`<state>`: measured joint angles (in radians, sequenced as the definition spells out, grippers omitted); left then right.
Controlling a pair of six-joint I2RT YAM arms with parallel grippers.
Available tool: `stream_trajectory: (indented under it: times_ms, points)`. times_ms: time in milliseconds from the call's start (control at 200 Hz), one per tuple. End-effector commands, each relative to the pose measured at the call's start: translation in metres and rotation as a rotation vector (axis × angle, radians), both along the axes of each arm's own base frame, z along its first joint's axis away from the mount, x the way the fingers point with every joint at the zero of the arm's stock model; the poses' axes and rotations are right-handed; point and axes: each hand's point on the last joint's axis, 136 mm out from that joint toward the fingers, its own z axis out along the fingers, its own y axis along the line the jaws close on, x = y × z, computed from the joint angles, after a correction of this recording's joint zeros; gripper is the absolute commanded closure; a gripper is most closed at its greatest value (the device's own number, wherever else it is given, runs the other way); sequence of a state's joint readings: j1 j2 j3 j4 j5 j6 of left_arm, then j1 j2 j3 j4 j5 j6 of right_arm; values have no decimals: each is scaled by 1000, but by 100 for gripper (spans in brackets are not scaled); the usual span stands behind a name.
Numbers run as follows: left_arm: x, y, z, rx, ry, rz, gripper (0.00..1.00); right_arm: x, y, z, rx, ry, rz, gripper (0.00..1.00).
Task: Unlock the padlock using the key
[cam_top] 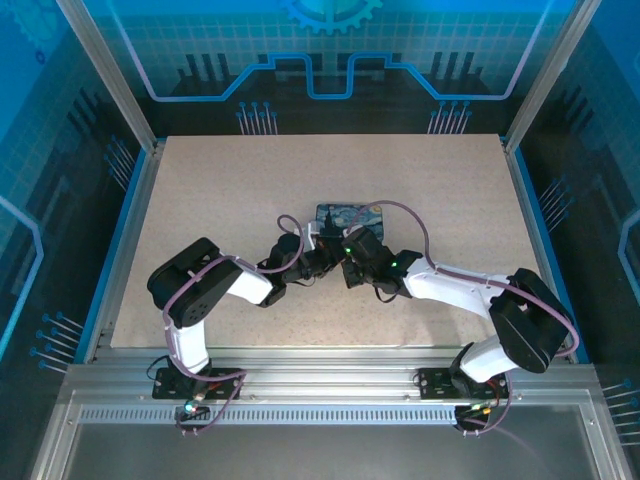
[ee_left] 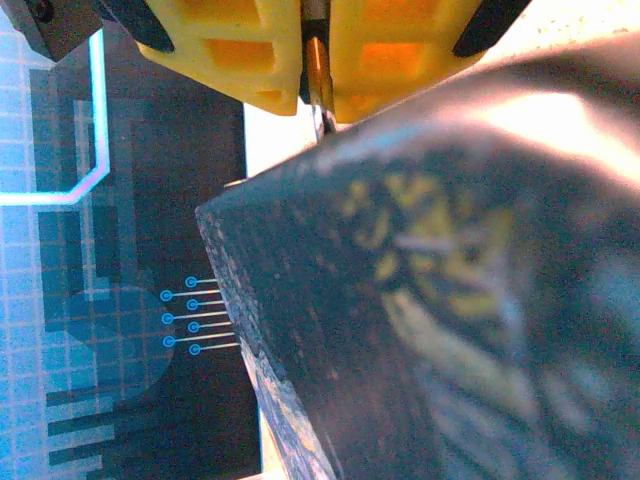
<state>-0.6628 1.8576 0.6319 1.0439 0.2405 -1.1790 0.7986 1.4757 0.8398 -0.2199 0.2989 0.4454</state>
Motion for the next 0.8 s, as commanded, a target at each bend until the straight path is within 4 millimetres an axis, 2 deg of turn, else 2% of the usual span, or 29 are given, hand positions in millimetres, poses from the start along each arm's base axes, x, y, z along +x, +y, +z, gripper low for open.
stream_trajectory:
  times_ms: [0, 65, 150, 190, 791]
  points:
    - [-1, -4, 24, -56, -64, -22, 100, -1, 6, 5, 31, -3, 12, 100]
    - [-1, -4, 23, -57, -64, -23, 100, -2, 5, 3, 26, 3, 7, 97]
    - [-1, -4, 22, -52, -63, -22, 100, -3, 1, 1, 18, 7, -7, 74]
    - [0, -3, 21, -47, -62, -20, 100, -4, 0, 2, 18, 7, -8, 69]
    - [-5, 5, -15, 43, -15, -8, 100, -25, -27, 7, 76, 16, -61, 59]
